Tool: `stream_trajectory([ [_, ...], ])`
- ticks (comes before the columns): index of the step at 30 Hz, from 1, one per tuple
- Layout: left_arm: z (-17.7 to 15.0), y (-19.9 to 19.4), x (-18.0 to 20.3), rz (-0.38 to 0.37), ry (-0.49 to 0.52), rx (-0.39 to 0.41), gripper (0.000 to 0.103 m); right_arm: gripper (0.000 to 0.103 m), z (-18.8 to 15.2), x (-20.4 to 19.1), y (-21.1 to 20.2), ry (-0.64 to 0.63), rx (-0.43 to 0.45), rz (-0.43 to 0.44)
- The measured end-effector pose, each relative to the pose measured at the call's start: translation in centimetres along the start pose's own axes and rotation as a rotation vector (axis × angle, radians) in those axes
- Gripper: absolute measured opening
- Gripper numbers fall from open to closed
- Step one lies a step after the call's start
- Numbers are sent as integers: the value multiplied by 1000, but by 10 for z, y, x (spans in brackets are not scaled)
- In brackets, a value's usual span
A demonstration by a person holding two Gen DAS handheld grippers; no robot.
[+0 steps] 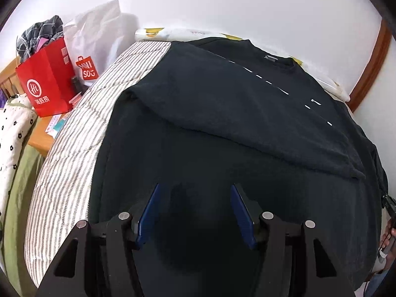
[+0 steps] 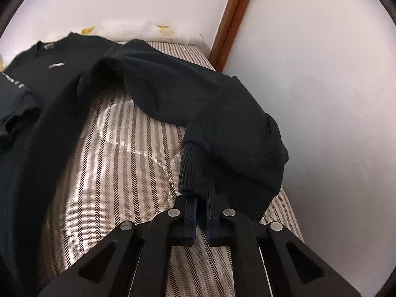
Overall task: Fold small clothes
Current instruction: 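Grasp the other sleeve cuff with the right tool, then carry the sleeve across the body with the right tool and release it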
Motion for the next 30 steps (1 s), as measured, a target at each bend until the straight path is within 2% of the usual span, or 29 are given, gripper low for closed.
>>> stream_trajectory([
  [5,7,-1,-13,9,14,8,55,5,26,7,-36,68,69,18],
  [9,18,-5,-25,-15,20,19,55,5,71,-14,-80,116,171,113],
  [12,29,-7,-36,-46,10,29,55,5,112,-45,-114,136,239,195],
  [15,42,-8,-53,-61,1,40,55,5,159,-102,-149,106,300,307],
  [16,45,-6,-56,-64,-1,43,55,5,166,-119,-160,93,313,333],
  [20,53,3,-71,-83,-13,41,55,5,212,-221,-187,14,351,476],
  [24,59,12,-88,-99,-42,30,55,5,237,-321,-199,-41,337,620],
  [27,61,14,-104,-103,-52,25,55,5,250,-380,-204,-95,343,672],
  [30,62,16,-119,-91,-60,21,56,5,260,-420,-208,-117,357,740],
])
Point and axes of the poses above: each gripper's, at about its wrist camera, not at the fingertips, and y roughly the way its jaws point, x to its right, z to its top, the point moved 9 cm from there along y, roughly the way its jaws point, and after that the axes turned 13 degrees about -y, right-handed, at the moved point
